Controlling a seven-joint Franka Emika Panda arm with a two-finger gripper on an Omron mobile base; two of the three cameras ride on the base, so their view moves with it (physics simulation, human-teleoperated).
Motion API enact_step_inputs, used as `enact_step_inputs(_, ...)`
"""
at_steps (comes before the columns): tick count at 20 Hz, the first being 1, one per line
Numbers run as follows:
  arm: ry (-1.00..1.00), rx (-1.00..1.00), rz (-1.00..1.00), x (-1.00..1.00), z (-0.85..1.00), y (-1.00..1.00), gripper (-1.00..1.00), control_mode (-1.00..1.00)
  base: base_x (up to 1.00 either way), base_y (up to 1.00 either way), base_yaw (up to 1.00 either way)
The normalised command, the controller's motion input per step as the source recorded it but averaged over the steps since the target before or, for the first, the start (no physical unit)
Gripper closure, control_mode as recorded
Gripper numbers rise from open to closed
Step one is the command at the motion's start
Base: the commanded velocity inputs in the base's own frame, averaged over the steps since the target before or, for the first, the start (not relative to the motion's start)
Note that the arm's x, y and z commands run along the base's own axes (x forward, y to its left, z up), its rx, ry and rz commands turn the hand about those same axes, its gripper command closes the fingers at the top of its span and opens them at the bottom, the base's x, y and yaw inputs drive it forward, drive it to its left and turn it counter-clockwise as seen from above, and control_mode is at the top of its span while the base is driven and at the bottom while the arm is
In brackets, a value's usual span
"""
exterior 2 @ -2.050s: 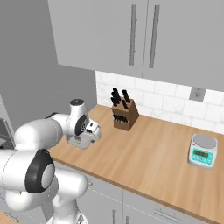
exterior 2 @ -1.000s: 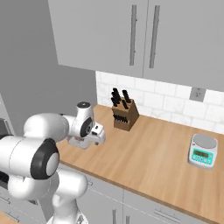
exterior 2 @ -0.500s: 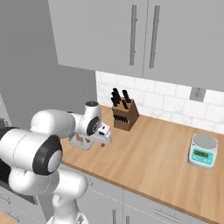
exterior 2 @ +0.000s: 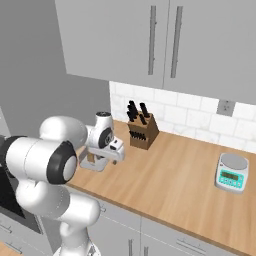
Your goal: Take the meat container that has the shrimp and place it on the second highest rack of the freezer. Then take the vegetable container that has the bell pepper and sweet potato and place it on the highest rack of the freezer.
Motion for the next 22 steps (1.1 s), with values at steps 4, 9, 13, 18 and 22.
enact_step_inputs(4,-0.06,0.0,-0.14,-0.14,-0.03,0.2,-1.0,-1.0,0.0,0.0,0.0)
enact_step_inputs(9,-0.13,0.0,-0.05,-0.35,0.0,0.0,-1.0,-1.0,0.0,0.0,0.0)
enact_step_inputs(13,-0.1,0.0,-0.03,-0.08,-0.19,0.0,-1.0,-1.0,0.0,0.0,0.0)
enact_step_inputs(18,0.0,0.0,-0.03,0.06,-0.38,0.0,-1.0,-1.0,0.0,0.0,0.0)
enact_step_inputs(22,0.0,0.0,-0.02,0.0,-0.17,0.0,-1.0,-1.0,0.0,0.0,0.0)
